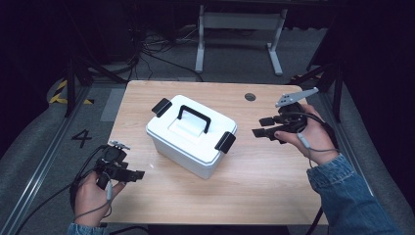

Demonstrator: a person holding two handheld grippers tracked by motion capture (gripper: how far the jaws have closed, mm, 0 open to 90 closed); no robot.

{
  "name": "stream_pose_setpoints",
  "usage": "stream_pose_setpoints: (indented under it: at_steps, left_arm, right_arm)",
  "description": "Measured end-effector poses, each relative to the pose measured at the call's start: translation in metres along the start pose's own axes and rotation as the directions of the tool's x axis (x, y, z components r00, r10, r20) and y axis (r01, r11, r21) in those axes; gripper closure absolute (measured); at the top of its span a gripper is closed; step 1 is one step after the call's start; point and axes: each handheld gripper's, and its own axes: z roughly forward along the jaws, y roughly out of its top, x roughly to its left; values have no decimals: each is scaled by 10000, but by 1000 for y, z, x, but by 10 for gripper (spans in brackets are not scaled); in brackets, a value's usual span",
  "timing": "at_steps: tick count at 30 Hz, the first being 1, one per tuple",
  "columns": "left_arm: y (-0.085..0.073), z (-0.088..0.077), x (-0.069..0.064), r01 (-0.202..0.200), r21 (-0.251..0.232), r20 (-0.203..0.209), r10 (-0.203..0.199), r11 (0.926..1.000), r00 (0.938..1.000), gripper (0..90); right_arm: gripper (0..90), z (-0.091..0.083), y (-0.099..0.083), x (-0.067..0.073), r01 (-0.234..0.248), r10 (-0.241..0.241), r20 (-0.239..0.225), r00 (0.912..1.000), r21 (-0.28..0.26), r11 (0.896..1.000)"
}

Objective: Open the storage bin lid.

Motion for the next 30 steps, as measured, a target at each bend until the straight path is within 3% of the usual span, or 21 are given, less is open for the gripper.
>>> stream_pose_setpoints:
  at_steps: [15,30]
  left_arm:
    - [5,4,0,-54,40,156,54,10000,9999,274]
    - [2,4,2,-77,101,93,76,9999,9999,273]
  right_arm:
    - [488,56,59,26,330,-286,-1003,9945,425,9986]
    - [497,101,80,34,441,-357,-1334,9904,610,9972]
